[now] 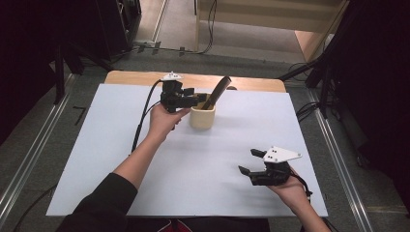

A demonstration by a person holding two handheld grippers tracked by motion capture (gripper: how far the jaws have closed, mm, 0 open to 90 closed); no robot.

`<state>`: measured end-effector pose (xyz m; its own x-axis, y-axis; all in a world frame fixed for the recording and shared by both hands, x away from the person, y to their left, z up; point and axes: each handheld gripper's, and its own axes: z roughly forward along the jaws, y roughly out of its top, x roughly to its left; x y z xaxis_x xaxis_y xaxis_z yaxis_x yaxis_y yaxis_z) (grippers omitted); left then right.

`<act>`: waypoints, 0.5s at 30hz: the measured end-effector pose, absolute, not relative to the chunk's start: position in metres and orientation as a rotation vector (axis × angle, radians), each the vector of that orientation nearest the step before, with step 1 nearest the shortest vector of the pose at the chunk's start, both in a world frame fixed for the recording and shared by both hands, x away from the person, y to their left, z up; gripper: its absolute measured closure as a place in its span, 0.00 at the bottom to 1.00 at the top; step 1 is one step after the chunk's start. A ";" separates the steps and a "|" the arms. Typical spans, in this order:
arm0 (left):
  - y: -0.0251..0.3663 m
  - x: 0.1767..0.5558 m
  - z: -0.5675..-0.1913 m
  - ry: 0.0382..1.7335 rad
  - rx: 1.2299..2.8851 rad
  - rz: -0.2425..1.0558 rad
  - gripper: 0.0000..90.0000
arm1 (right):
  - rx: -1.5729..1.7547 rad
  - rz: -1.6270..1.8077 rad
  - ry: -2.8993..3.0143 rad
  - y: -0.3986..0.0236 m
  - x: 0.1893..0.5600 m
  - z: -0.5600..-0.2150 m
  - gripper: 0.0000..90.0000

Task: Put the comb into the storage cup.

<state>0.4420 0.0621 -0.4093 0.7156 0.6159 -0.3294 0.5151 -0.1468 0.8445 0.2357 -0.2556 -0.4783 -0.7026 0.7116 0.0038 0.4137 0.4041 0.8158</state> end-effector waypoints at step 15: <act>0.090 0.428 -0.411 0.892 1.837 0.047 0.33 | 0.967 1.186 2.326 -0.255 0.237 -0.480 0.25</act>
<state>0.4276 0.0899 -0.4112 0.7218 0.5920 -0.3585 0.5506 -0.1775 0.8157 0.2369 -0.2555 -0.4796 -0.7032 0.7110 -0.0057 0.4129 0.4150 0.8107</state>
